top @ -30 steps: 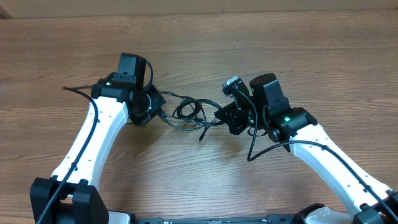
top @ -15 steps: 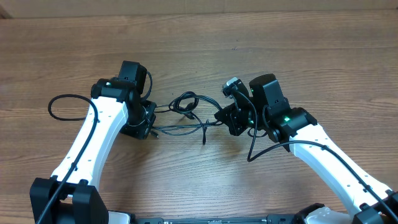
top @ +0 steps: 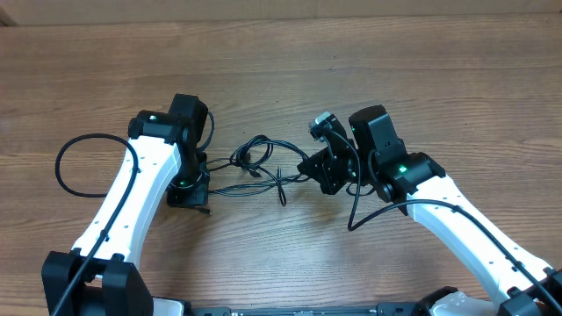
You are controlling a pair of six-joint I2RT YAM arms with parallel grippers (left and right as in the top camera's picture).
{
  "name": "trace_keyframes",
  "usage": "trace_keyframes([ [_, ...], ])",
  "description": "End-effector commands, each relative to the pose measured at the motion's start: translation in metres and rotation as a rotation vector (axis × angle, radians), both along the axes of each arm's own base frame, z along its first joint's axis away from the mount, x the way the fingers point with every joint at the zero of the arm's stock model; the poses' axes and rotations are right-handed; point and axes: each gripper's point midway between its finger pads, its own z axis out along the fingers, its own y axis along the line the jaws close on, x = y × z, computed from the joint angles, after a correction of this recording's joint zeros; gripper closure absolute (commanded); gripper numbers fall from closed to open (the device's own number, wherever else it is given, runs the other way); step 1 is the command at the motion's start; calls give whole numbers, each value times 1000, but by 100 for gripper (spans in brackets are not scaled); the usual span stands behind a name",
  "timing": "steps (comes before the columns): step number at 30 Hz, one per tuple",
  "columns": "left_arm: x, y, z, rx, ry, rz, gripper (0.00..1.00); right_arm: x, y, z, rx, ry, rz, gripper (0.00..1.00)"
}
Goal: Untangle cables
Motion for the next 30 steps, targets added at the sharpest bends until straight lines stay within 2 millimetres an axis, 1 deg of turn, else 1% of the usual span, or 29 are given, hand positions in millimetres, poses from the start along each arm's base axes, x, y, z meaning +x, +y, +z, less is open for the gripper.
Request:
trace_keyframes([
  [1,6,57,18,313,-68,77,92,18,-16,0,-59,-46,-75,96],
  [3,4,67,23,374,-73,95,89,18,-16,0,-59,-46,-75,96],
  [6,-2,77,28,438,-71,156,79,18,-16,0,-59,-46,-75,96],
  [11,-3,74,26,422,-66,174,65,18,-16,0,-58,-46,-74,96],
  [12,-4,73,26,416,-64,172,63,18,-16,0,-59,-46,-75,96],
  [16,-5,73,26,416,-55,164,63,18,-16,0,-59,-46,-75,96],
  [18,-5,71,25,407,-53,166,59,18,-16,0,-59,-46,-75,96],
  [23,-7,65,22,367,-43,172,36,18,-16,0,-59,-46,-75,96],
  [27,-8,56,19,314,-31,176,7,18,-16,0,-59,-46,-75,96],
  [28,-8,54,18,300,-23,154,1,18,-16,0,-59,-46,-74,96],
  [30,-7,52,17,278,-14,95,0,18,-16,0,-59,-45,-75,96],
])
